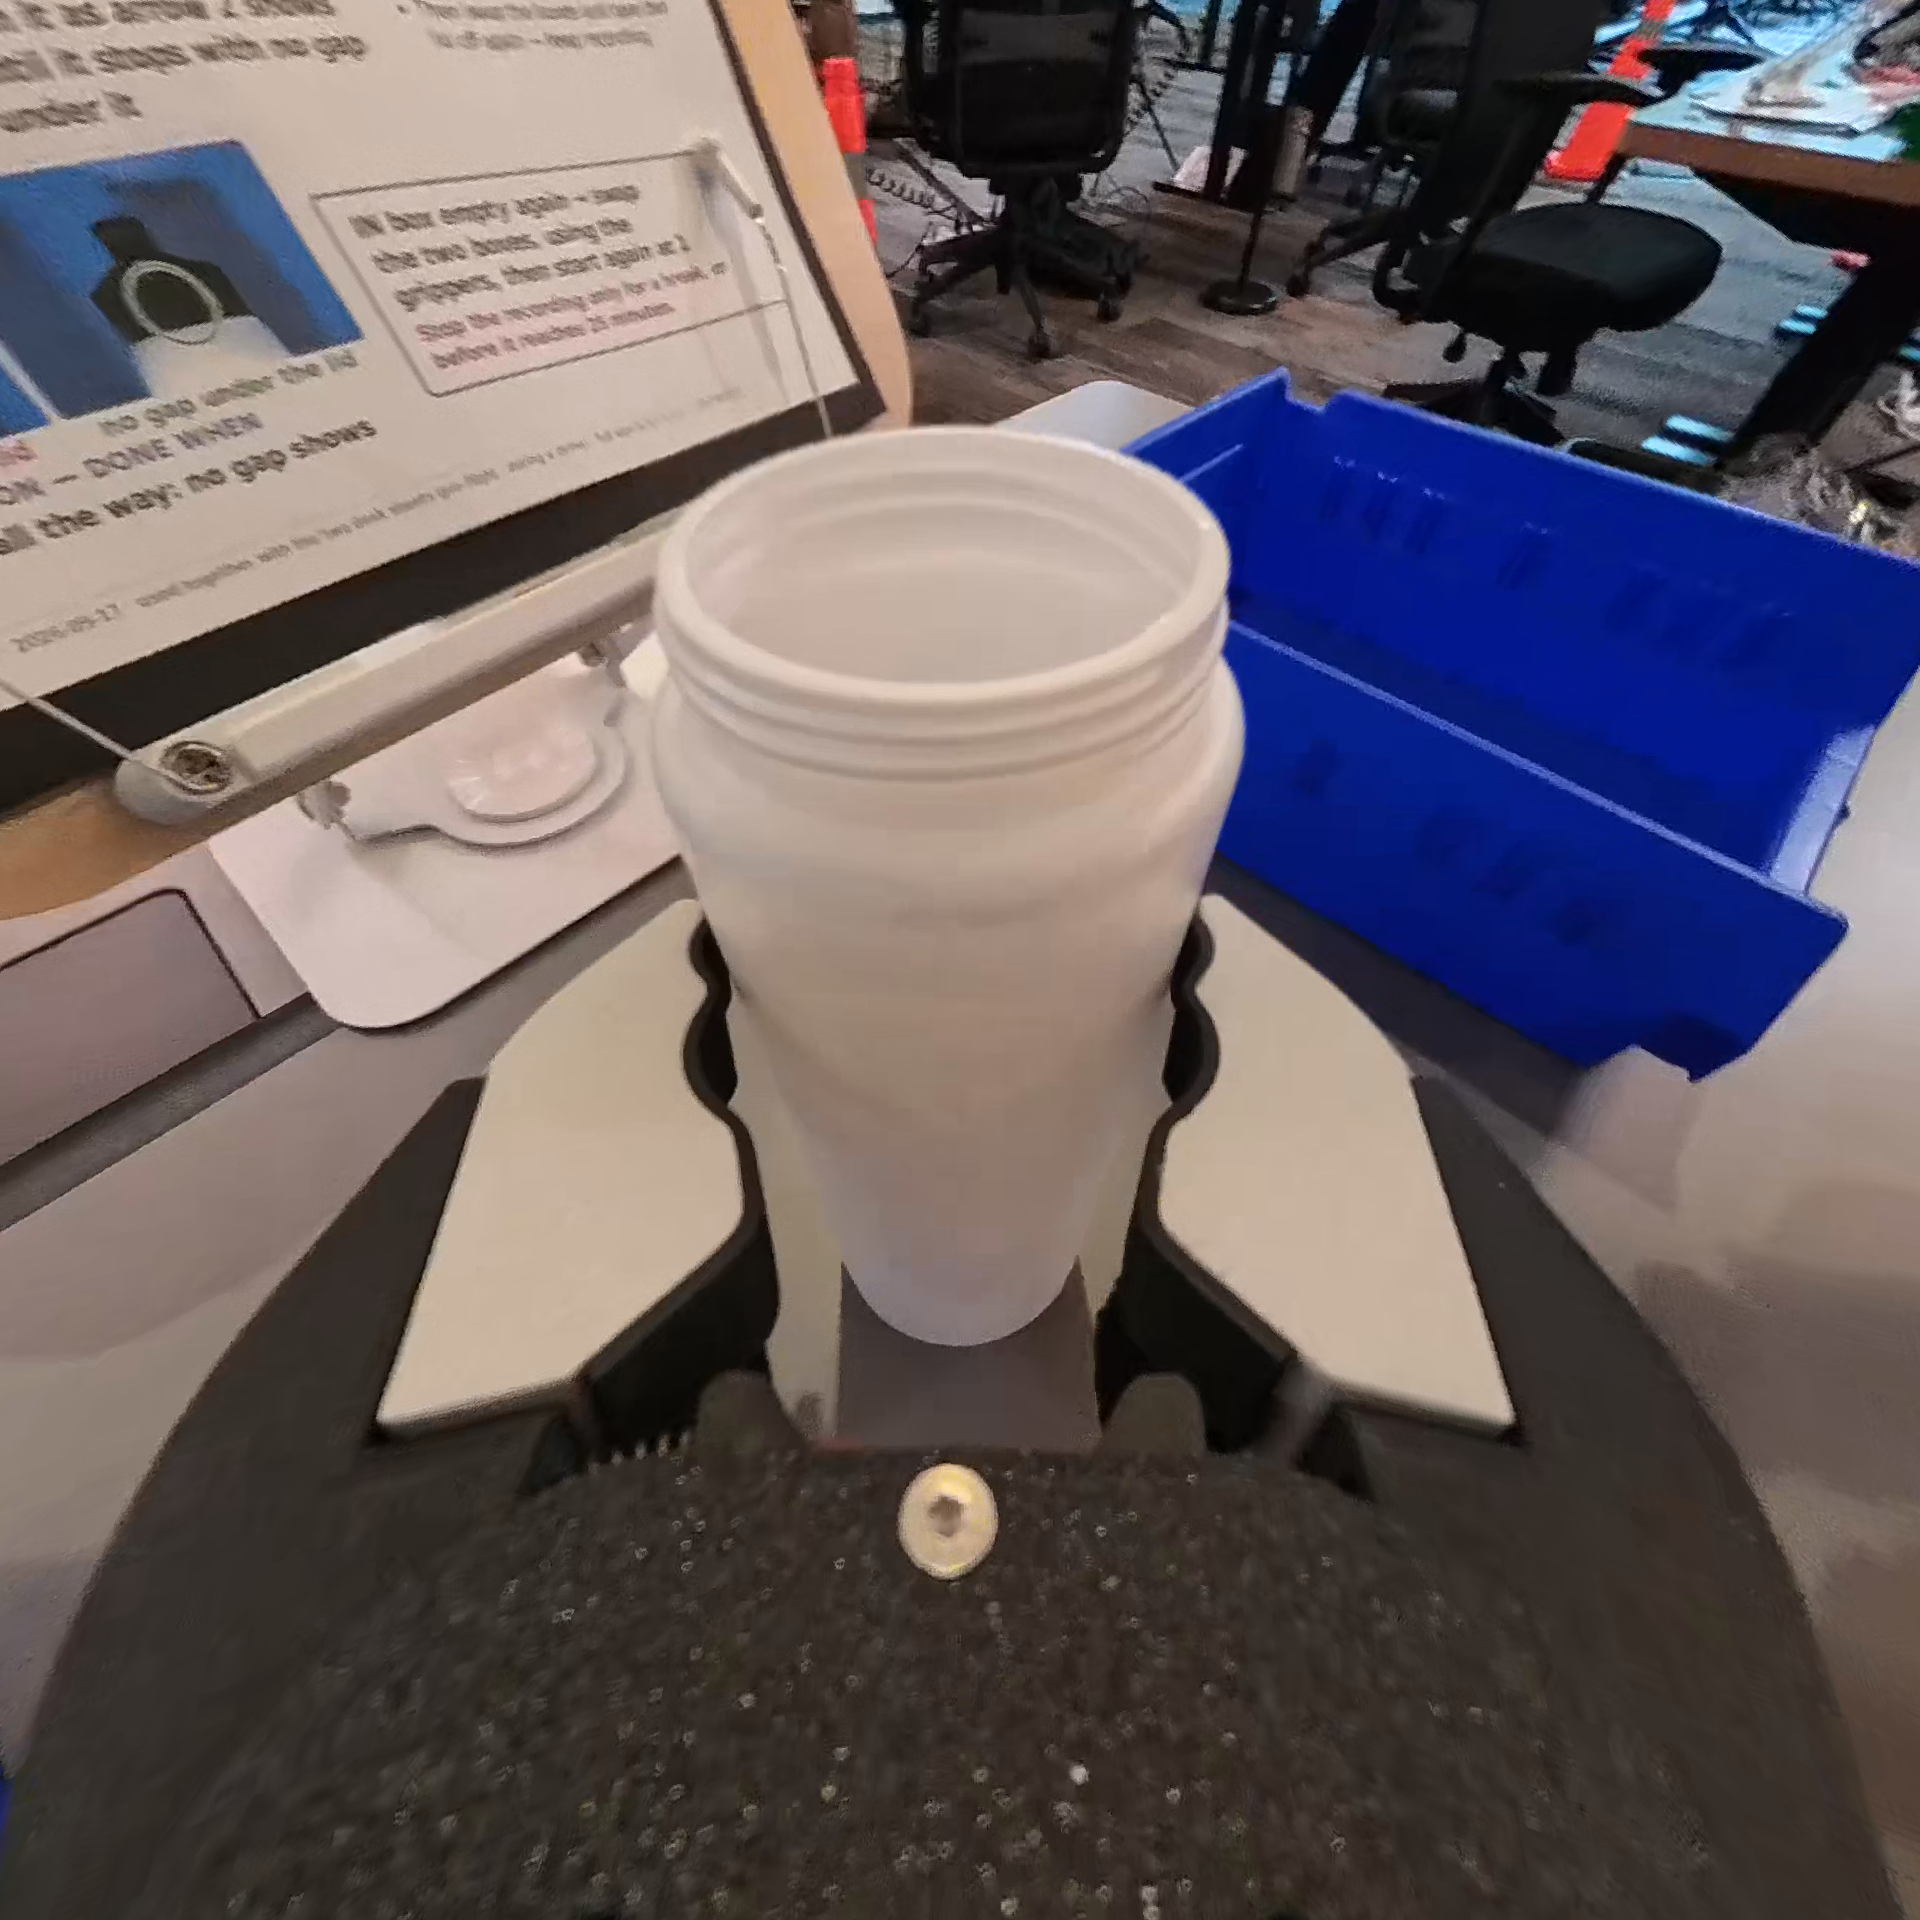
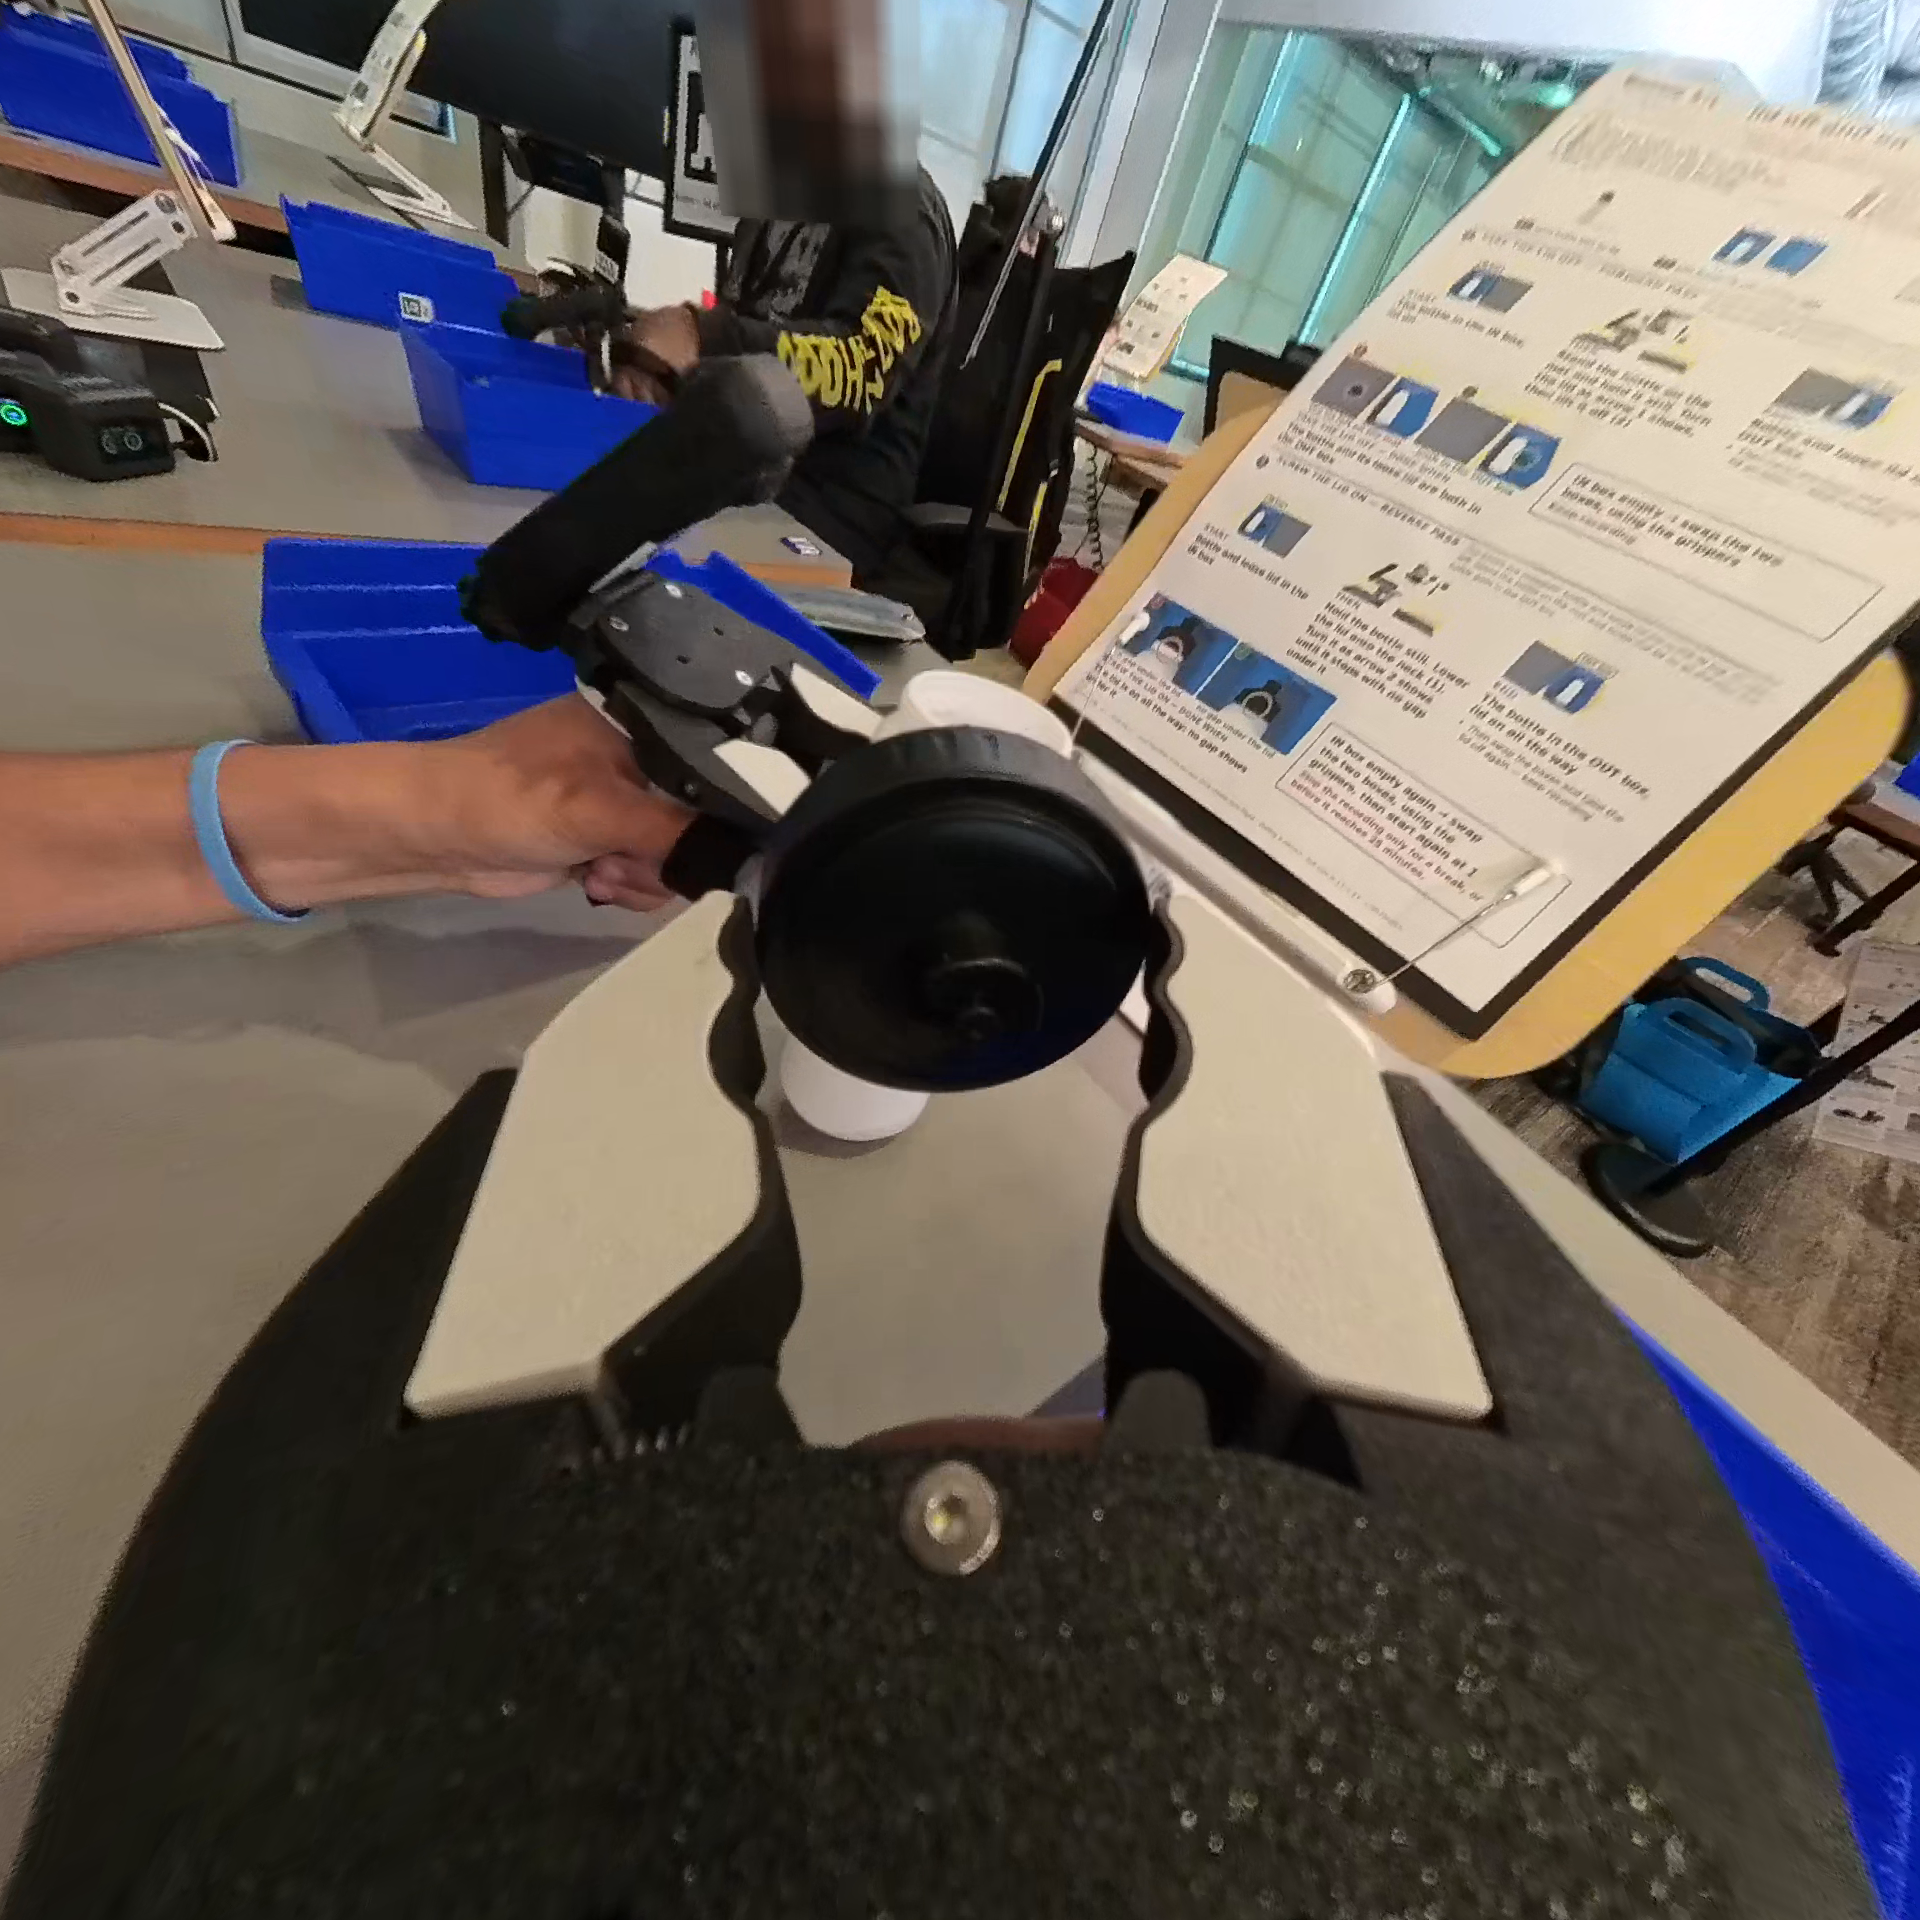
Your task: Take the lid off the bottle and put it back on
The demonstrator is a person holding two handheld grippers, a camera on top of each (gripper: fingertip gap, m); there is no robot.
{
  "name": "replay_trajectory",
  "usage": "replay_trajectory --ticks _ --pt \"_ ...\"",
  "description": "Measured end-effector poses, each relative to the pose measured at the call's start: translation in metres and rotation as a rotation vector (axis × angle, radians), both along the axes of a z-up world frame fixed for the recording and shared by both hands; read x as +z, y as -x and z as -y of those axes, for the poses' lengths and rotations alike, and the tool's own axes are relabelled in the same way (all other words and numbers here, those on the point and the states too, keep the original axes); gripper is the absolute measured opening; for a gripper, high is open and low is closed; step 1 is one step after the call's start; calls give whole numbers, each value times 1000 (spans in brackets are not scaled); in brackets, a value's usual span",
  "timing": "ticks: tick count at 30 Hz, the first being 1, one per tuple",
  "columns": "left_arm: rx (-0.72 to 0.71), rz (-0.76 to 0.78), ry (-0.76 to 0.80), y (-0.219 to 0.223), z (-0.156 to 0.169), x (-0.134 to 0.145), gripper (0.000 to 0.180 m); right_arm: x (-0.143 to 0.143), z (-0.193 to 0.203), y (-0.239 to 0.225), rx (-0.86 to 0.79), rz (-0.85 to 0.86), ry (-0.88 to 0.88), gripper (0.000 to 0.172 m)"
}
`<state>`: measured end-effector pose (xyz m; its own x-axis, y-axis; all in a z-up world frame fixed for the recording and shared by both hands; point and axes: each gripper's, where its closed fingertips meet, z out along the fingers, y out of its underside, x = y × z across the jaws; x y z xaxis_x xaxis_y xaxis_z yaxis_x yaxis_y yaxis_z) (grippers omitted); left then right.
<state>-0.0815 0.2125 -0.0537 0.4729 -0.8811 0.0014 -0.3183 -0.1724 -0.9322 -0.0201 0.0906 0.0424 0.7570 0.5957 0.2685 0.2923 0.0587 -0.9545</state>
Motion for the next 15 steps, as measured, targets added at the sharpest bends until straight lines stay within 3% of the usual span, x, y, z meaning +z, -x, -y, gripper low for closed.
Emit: replay_trajectory --ticks 6,15 --pt "-98 41 -22 -3 14 -10 81 -23 -5 11 61 56 145 71" --pt "-163 52 -62 -1 26 -9 81 -17 -72 53 259 566 395 71"
